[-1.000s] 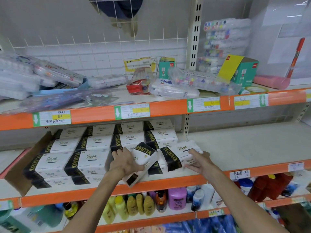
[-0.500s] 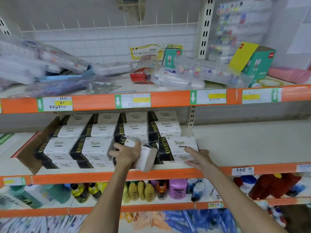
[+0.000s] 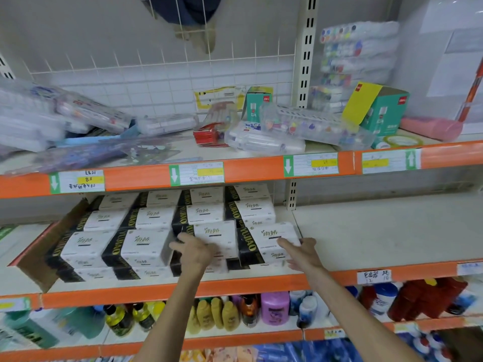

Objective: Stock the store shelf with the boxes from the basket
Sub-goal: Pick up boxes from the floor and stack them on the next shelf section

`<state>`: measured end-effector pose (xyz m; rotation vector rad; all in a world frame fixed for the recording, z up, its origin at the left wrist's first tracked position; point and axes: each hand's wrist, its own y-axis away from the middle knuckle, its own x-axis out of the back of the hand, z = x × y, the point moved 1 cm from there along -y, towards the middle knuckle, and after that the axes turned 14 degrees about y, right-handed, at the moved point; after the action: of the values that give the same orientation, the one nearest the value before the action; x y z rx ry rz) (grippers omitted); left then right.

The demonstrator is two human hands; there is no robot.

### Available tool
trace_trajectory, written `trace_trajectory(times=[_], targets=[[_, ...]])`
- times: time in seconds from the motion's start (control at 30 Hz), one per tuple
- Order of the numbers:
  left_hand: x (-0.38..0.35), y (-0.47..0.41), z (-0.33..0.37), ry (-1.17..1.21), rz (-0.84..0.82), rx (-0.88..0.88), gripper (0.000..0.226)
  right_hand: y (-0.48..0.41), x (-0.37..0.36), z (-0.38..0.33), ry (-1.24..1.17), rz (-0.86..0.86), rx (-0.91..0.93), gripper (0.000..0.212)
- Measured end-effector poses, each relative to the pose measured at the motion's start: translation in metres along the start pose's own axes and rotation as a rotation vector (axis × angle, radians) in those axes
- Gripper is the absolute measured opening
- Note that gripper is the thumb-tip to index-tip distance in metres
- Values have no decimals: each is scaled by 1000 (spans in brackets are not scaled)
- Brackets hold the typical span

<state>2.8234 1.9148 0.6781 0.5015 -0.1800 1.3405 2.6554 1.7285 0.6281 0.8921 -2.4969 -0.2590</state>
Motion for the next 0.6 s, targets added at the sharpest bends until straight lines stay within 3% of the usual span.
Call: trace_trajectory(times=[0.13, 0.27, 0.43, 0.6], targets=[[26, -6, -17, -613, 29, -451, 56, -1, -3, -5, 114, 80, 46, 59], [44, -19, -25, -786, 51, -613, 48, 3, -9, -10, 273, 114, 66, 67], [59, -32, -28, -802, 84, -580, 43, 2, -28, -25, 540, 195, 165, 69], [61, -39, -27, -659, 39, -505, 40, -3, -41, -35, 591, 210, 187, 75]])
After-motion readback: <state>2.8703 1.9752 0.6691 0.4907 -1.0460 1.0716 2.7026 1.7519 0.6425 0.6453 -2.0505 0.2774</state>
